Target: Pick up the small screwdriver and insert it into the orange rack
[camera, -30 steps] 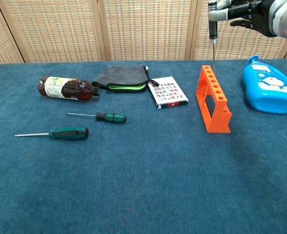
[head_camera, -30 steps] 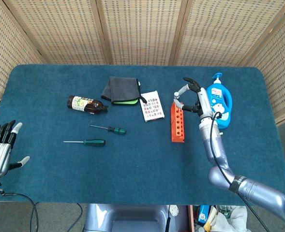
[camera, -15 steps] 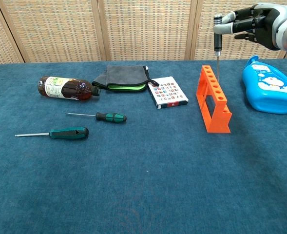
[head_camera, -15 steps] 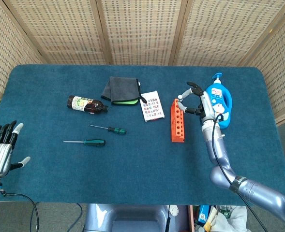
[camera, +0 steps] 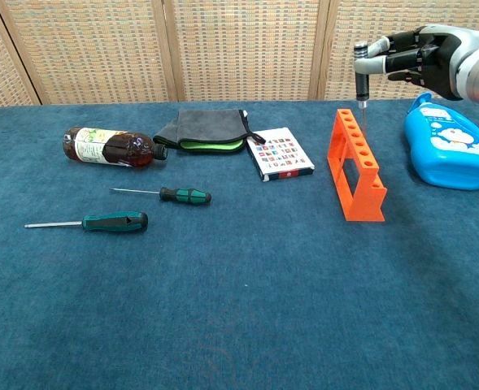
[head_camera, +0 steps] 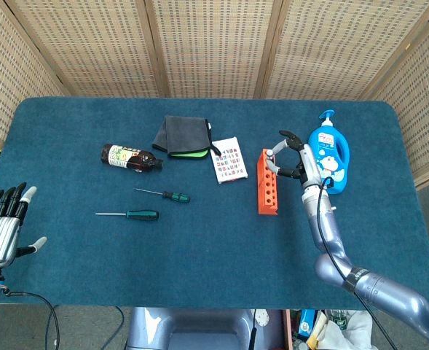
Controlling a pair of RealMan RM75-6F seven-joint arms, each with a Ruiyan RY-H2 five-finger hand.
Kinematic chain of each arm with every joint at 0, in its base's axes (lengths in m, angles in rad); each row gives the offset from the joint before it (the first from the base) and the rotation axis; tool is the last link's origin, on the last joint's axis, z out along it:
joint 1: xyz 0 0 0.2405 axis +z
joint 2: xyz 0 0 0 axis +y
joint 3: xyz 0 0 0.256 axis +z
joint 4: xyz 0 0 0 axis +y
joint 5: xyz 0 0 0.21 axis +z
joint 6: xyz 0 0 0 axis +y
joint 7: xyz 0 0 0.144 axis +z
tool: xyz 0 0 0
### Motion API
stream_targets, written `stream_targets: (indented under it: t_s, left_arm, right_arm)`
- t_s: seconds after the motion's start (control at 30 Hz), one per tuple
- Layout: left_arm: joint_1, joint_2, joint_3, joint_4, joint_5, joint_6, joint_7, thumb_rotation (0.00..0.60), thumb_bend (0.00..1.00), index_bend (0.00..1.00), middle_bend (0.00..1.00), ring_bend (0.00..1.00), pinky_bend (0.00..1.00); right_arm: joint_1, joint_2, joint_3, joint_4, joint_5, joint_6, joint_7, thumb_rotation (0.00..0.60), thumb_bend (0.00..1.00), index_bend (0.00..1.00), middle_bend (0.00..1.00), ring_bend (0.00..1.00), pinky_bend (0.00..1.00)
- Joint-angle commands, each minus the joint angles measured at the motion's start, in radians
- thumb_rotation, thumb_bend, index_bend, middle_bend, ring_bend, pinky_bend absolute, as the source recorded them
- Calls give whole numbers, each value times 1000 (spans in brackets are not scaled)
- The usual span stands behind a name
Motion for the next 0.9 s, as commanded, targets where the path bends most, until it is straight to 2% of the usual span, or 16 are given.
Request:
stream_targets:
  t_s: [0.03,0.5,0.9]
  left_arm:
    - [0,1,-1,0,0,1,-2,600,0,0,0,0,0]
    - [0,3,1,-1,5,3,-8,600,0,0,0,0,0]
    - [-1,4,-1,4,2,-1,-18,600,0,0,0,0,0]
  right_arm:
    - [0,2,5,-3,-4,4,1,600,297,614,131,0,22]
    - [15,30,31,-94,-6,43,-49,600,297,614,131,0,22]
    - [41,26,35,-106,13,50,-87,600,296,614,131,0,22]
